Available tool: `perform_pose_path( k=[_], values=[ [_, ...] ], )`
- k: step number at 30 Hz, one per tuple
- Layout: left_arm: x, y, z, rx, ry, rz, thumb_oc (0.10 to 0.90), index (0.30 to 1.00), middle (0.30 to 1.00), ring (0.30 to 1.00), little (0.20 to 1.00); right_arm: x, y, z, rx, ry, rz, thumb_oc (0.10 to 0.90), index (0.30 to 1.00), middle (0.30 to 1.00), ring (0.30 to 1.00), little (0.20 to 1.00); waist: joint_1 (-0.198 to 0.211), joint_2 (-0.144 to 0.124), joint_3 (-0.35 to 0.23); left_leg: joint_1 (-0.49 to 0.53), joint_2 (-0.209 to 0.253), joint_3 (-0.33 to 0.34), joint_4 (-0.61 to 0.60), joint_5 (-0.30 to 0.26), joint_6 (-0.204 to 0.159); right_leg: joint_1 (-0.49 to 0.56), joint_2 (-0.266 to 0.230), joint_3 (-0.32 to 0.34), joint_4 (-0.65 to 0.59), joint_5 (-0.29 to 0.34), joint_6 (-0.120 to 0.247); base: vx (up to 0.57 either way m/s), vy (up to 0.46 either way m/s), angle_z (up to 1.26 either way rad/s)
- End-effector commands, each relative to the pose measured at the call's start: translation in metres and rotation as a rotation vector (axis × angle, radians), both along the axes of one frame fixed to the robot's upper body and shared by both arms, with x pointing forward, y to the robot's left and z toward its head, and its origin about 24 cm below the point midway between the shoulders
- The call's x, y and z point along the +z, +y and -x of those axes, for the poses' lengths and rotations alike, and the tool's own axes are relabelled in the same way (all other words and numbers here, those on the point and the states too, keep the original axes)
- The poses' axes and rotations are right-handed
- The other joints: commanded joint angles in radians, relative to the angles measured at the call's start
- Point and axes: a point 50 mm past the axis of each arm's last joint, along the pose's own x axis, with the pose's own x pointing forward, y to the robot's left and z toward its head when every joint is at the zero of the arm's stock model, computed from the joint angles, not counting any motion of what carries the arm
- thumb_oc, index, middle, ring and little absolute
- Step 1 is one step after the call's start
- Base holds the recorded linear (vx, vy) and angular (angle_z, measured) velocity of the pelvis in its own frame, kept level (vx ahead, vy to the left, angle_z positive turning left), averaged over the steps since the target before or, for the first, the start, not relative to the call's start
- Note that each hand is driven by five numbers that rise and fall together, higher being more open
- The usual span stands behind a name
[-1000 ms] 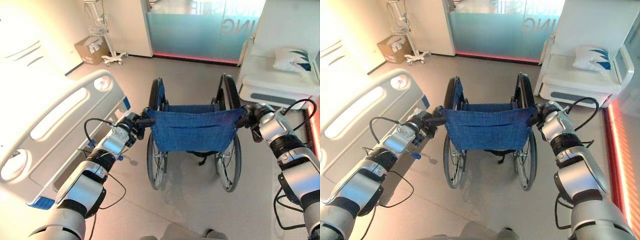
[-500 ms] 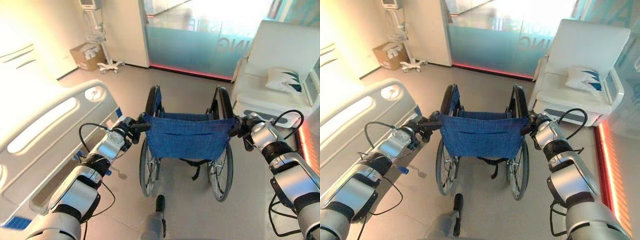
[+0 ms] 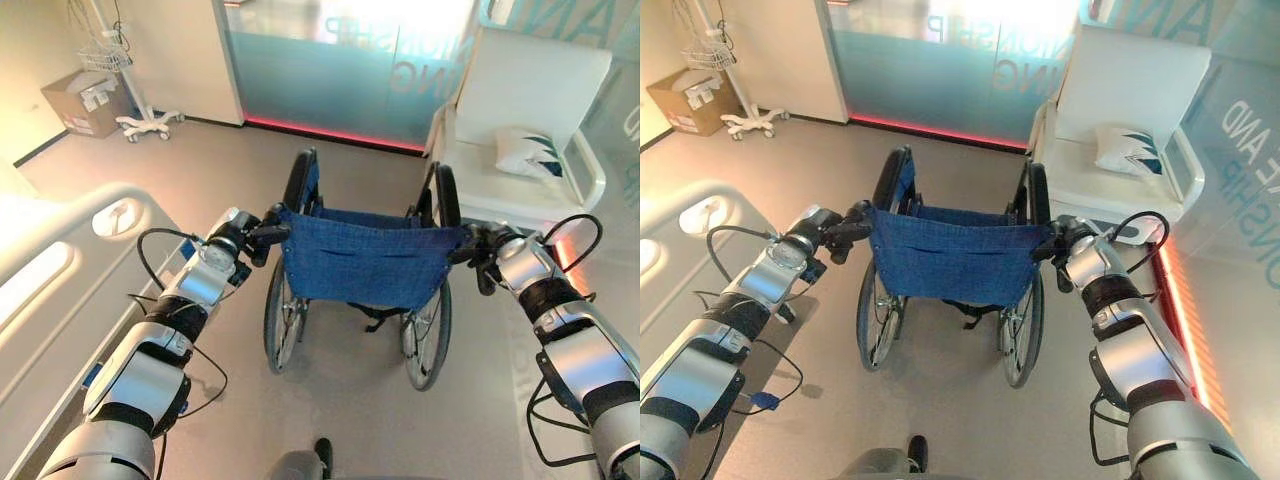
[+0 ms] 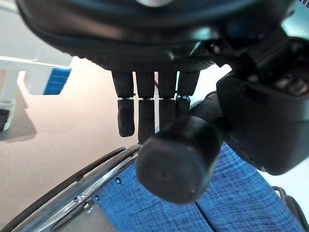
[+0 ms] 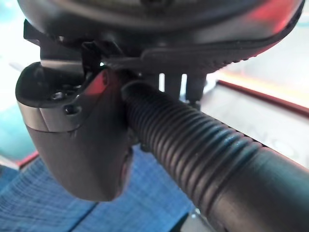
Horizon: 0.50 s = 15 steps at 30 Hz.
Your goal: Push the wheelchair next to the bed
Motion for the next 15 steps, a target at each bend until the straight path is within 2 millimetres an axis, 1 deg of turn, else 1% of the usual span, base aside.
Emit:
perform_pose_path(
  k=[1, 2, 3, 4, 5, 6, 8, 9, 10, 11, 12, 14, 15],
  values=[
    [-0.035, 0.039, 0.026, 0.083, 0.11, -0.123, 0.4, 0.3, 0.3, 0.3, 0.3, -0.02, 0.053, 0.005, 0.41, 0.014, 0.16, 0.4, 0.3, 0.3, 0.3, 0.3, -0.016, 0.003, 0.054, 0.068, 0.004, 0.05, 0.025, -0.069, -0.096, -0.203, -0.046, -0.025, -0.325, 0.368, 0.034, 0.42, -0.149, 0.07],
    [-0.031, 0.041, 0.025, 0.077, 0.101, -0.124, 0.4, 0.3, 0.3, 0.3, 0.3, -0.017, 0.052, 0.005, 0.403, 0.011, 0.155, 0.4, 0.3, 0.3, 0.3, 0.3, -0.029, -0.005, 0.068, 0.091, -0.005, 0.037, 0.02, -0.092, -0.098, -0.238, -0.077, -0.027, -0.416, 0.411, 0.047, 0.39, -0.18, 0.14],
    [-0.029, 0.042, 0.025, 0.073, 0.096, -0.125, 0.4, 0.3, 0.3, 0.3, 0.3, -0.015, 0.051, 0.004, 0.399, 0.008, 0.157, 0.4, 0.3, 0.3, 0.3, 0.3, -0.037, -0.009, 0.076, 0.102, -0.009, 0.026, 0.02, -0.105, -0.101, -0.254, -0.087, -0.024, -0.478, 0.43, 0.057, 0.49, -0.267, 0.42],
    [-0.024, 0.04, 0.021, 0.056, 0.08, -0.124, 0.4, 0.3, 0.3, 0.3, 0.3, -0.009, 0.048, 0.003, 0.38, -0.009, 0.163, 0.4, 0.3, 0.3, 0.3, 0.3, -0.059, -0.002, 0.093, 0.124, -0.002, -0.017, 0.02, -0.127, -0.105, -0.295, -0.097, 0.003, -0.633, 0.44, 0.069, 0.41, -0.217, 0.6],
    [-0.022, 0.039, 0.019, 0.051, 0.076, -0.122, 0.4, 0.3, 0.3, 0.3, 0.3, -0.007, 0.047, 0.002, 0.374, -0.014, 0.166, 0.4, 0.3, 0.3, 0.3, 0.3, -0.065, 0.003, 0.098, 0.13, 0.003, -0.03, 0.023, -0.136, -0.106, -0.299, -0.095, 0.012, -0.678, 0.445, 0.073, 0.48, -0.243, 0.92],
    [-0.021, 0.035, 0.017, 0.036, 0.066, -0.117, 0.4, 0.3, 0.3, 0.3, 0.3, -0.002, 0.042, 0.0, 0.359, -0.029, 0.176, 0.4, 0.3, 0.3, 0.3, 0.3, -0.072, 0.011, 0.107, 0.132, 0.006, -0.06, 0.038, -0.153, -0.103, -0.303, -0.092, 0.043, -0.705, 0.439, 0.073, 0.3, -0.154, 0.79],
    [-0.02, 0.03, 0.014, 0.009, 0.061, -0.115, 0.4, 0.3, 0.3, 0.3, 0.3, 0.005, 0.037, -0.002, 0.335, -0.04, 0.192, 0.4, 0.3, 0.3, 0.3, 0.3, -0.075, 0.004, 0.11, 0.119, -0.003, -0.08, 0.077, -0.181, -0.102, -0.295, -0.097, 0.081, -0.676, 0.435, 0.068, 0.31, -0.184, 0.83],
    [-0.021, 0.027, 0.014, -0.005, 0.063, -0.111, 0.4, 0.3, 0.3, 0.3, 0.3, 0.007, 0.034, -0.002, 0.319, -0.04, 0.195, 0.4, 0.3, 0.3, 0.3, 0.3, -0.075, -0.009, 0.108, 0.11, -0.011, -0.081, 0.111, -0.203, -0.102, -0.281, -0.103, 0.084, -0.671, 0.43, 0.07, 0.45, -0.302, 0.92],
    [-0.027, 0.025, 0.016, -0.003, 0.078, -0.103, 0.4, 0.3, 0.3, 0.3, 0.3, 0.008, 0.03, -0.002, 0.318, -0.033, 0.193, 0.4, 0.3, 0.3, 0.3, 0.3, -0.07, -0.023, 0.097, 0.103, -0.012, -0.067, 0.145, -0.223, -0.109, -0.255, -0.111, 0.065, -0.666, 0.439, 0.073, 0.56, -0.365, 0.83],
    [-0.034, 0.025, 0.02, -0.001, 0.106, -0.102, 0.4, 0.3, 0.3, 0.3, 0.3, 0.01, 0.028, -0.002, 0.322, -0.016, 0.191, 0.4, 0.3, 0.3, 0.3, 0.3, -0.066, -0.034, 0.083, 0.111, -0.005, -0.061, 0.167, -0.239, -0.122, -0.253, -0.115, 0.061, -0.593, 0.439, 0.077, 0.46, -0.304, 0.67],
    [-0.035, 0.025, 0.02, 0.002, 0.112, -0.101, 0.4, 0.3, 0.3, 0.3, 0.3, 0.01, 0.027, -0.002, 0.325, -0.013, 0.19, 0.4, 0.3, 0.3, 0.3, 0.3, -0.066, -0.035, 0.081, 0.115, -0.001, -0.06, 0.17, -0.243, -0.123, -0.255, -0.116, 0.059, -0.583, 0.437, 0.078, 0.42, -0.234, 0.62],
    [-0.045, 0.03, 0.026, 0.021, 0.157, -0.1, 0.4, 0.3, 0.3, 0.3, 0.3, 0.011, 0.029, -0.003, 0.352, 0.003, 0.184, 0.4, 0.3, 0.3, 0.3, 0.3, -0.068, -0.042, 0.063, 0.145, 0.029, -0.031, 0.174, -0.254, -0.14, -0.251, -0.118, 0.029, -0.538, 0.431, 0.079, 0.47, -0.247, 0.74],
    [-0.049, 0.034, 0.029, 0.03, 0.171, -0.106, 0.4, 0.3, 0.3, 0.3, 0.3, 0.013, 0.032, -0.003, 0.379, 0.011, 0.184, 0.4, 0.3, 0.3, 0.3, 0.3, -0.072, -0.047, 0.051, 0.166, 0.047, -0.021, 0.167, -0.25, -0.153, -0.241, -0.106, 0.018, -0.533, 0.423, 0.075, 0.5, -0.256, 0.68]
  ],
)
